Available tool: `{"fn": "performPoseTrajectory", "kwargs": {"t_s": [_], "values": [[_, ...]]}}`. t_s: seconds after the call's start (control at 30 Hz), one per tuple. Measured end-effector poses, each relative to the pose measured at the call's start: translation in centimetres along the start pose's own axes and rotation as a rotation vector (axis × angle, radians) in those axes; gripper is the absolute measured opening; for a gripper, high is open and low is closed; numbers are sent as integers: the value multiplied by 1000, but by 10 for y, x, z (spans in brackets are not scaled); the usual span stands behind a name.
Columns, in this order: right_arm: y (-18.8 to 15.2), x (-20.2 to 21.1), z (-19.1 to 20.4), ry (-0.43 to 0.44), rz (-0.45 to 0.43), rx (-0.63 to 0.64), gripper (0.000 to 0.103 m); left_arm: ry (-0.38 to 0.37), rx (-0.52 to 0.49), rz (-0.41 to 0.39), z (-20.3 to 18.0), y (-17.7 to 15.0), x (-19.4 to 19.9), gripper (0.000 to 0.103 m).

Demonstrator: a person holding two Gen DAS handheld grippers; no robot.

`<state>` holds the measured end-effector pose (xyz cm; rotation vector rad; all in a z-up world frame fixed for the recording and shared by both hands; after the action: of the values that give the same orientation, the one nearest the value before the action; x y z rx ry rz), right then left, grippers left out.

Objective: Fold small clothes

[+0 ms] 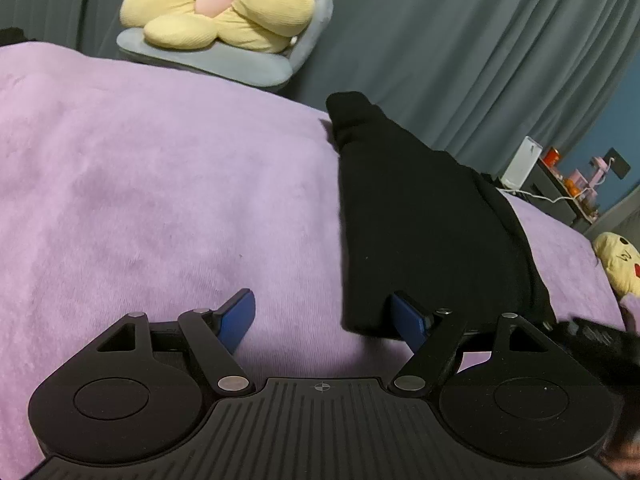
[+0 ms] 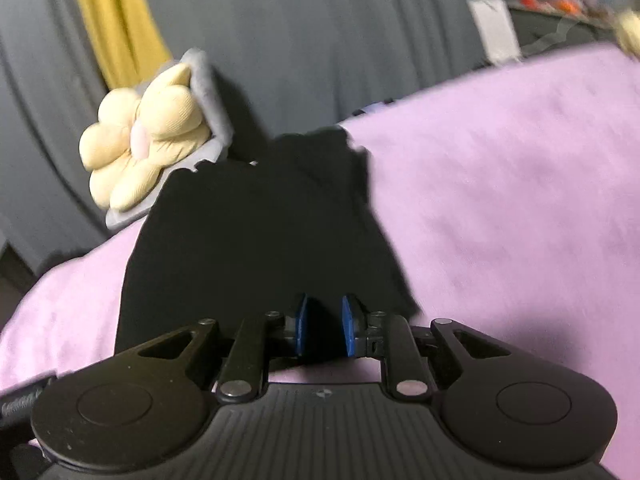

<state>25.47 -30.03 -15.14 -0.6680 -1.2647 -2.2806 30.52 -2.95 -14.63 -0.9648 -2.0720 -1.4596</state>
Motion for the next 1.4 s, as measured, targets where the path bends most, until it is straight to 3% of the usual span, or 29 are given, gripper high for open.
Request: {"fn": "performPoseTrajectory", "kwargs": {"t_s": [0.17,0.37,0.43,0.5,0.6,0.73,0.8,0.87,1.0,1.1,1.3,1.37,1.4], "values": [[-6,13,-14,91,-41,-129,26,3,-11,4,-1,-1,0,81],[14,-27,-34,271,57,-493,29,-93,115,-31,-2,12,6,81],[20,-34,-31,329,45,-531,28,-115,145,-6,-5,14,1,81],[18,-33,-27,359,36,-491,20,-123,160,19,-8,13,-5,81],[11,-33,-37,309,83,-463,18,-109,171,36,-11,12,-13,80],[29,-13,-49,215,53,-410,20,-80,166,53,-15,12,-18,80],[34,-6,-44,154,57,-326,27,-70,164,58,-18,12,-16,80],[34,-5,-42,114,59,-269,50,-71,175,61,-18,12,-16,80],[32,-2,-61,106,42,-323,51,-73,172,79,-19,8,-13,80],[29,-3,-62,128,35,-323,49,-80,172,85,-19,7,-11,80],[21,-12,-54,178,69,-302,27,-127,317,105,-11,13,-18,80],[20,-13,-57,197,65,-325,12,-161,354,114,-10,13,-19,77],[20,-13,-58,218,65,-348,12,-177,369,124,-10,13,-19,75]]}}
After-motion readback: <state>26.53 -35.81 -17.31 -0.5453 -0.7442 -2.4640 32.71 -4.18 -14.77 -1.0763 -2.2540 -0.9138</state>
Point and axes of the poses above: each gripper's, at about its wrist camera, not at the fingertips, and x roughly against the way its jaws point, z to its left, y to its top, the point moved 6 cm from there along -x, roughly the way its jaws point, and after that the axes turned 1 degree about y, right-handed, at the moved point
